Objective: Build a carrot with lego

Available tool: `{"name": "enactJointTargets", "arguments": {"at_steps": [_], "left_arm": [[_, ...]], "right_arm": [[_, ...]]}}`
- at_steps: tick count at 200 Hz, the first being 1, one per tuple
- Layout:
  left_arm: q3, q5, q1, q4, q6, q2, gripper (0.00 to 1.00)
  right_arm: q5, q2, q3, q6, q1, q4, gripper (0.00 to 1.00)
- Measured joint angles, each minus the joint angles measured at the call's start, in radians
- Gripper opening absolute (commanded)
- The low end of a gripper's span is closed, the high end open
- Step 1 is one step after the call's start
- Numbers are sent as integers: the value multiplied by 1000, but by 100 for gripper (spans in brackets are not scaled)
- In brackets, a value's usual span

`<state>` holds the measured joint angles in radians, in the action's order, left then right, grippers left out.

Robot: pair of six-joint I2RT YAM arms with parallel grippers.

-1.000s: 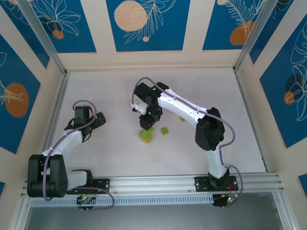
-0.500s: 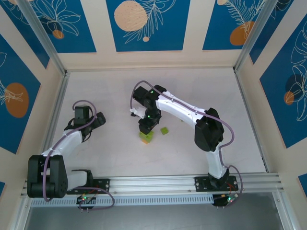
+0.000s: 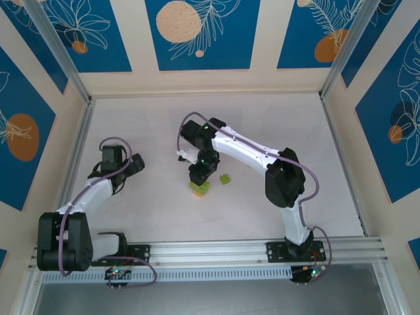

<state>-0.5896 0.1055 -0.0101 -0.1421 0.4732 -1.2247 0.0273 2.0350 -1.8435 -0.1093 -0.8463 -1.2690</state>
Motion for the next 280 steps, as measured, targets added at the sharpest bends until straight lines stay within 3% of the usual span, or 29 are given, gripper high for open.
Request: {"name": "enactJointTargets", "arguments": {"at_steps": [280], "left_arm": [[0,0,0,0,0,0,97]], "right_arm": [[-4,17,-21,23,-4,19,35]]}}
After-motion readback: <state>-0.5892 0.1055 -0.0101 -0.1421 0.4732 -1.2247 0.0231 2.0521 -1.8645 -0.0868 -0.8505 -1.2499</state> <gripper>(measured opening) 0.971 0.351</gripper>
